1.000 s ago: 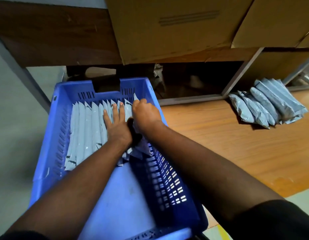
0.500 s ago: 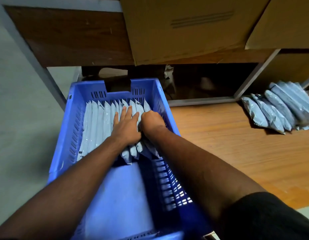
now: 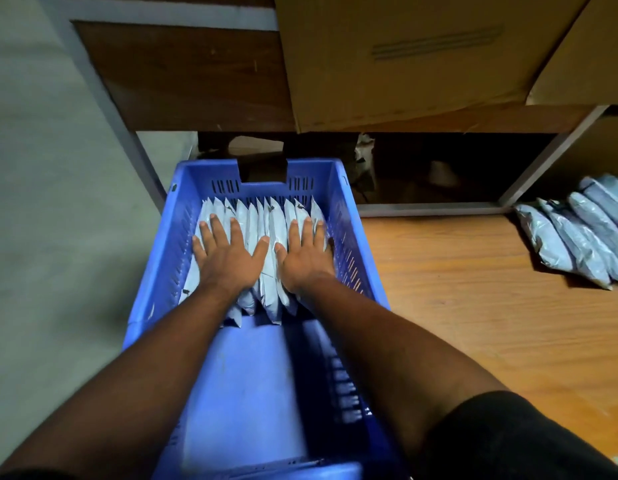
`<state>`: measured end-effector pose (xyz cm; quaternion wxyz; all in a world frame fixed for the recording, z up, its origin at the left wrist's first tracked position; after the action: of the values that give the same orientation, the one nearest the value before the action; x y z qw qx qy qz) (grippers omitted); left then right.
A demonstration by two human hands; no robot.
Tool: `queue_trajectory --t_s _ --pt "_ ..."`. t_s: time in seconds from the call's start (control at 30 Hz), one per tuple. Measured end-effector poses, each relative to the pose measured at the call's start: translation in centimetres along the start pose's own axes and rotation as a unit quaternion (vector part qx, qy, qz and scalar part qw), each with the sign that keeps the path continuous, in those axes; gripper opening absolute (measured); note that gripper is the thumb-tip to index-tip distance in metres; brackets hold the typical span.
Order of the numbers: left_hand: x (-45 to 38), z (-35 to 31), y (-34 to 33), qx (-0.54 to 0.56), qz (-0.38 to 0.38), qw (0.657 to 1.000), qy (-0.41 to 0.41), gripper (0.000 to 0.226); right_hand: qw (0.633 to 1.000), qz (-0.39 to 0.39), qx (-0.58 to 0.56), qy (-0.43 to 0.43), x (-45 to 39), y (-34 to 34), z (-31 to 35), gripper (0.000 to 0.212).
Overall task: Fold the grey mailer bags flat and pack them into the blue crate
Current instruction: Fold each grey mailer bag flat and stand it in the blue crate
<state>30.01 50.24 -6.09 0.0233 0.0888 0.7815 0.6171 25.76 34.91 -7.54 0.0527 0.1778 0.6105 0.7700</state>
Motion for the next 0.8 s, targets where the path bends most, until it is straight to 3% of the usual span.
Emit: queue_trajectory --t_s 0.17,0.3,0.37,0.47,0.57,0.67,0.8 --pt "0.2 -0.9 0.1 0.017 -0.006 1.000 0.010 0.091 0.999 0.003 0.028 0.035 -0.3 0.8 0.1 0.067" --pt "0.6 -1.1 1.9 0.043 -0.041 0.998 -0.004 0.083 0.996 0.051 -0.071 -0.011 -0.3 2.9 0.1 0.074" --pt "1.1 -2.2 3.3 0.093 -0.058 0.993 -0.049 0.070 0.993 0.060 -0.104 0.002 0.2 5.6 0.5 0.076" --pt "3.0 -5.7 6.2 0.207 -0.070 0.961 -0.169 0.043 0.980 -0.061 -0.161 0.102 3.5 11.4 -1.0 0.060" --pt "6.2 -10.1 9.2 0.273 -0.089 0.922 -0.261 0.029 0.917 -0.174 -0.309 0.183 10.3 15.8 -5.9 0.030" --pt "8.8 -15.5 10.5 0.281 -0.101 0.897 -0.327 0.026 0.870 -0.209 -0.409 0.181 14.6 17.2 -11.6 0.018" --pt "9.8 -23.4 9.4 0.287 -0.083 0.884 -0.360 0.025 0.863 -0.229 -0.434 0.123 16.1 16.5 -19.4 0.018"
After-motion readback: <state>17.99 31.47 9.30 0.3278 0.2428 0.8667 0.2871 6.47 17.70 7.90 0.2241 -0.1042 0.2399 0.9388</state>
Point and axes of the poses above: each hand's wrist, its own x-axis away from the middle knuckle, its own y-axis out of the back of the hand, z = x × y, the point moved 6 cm from there along -x, towards the middle knuckle, and after that the axes turned 5 degrees about -y, right-handed, at the moved point
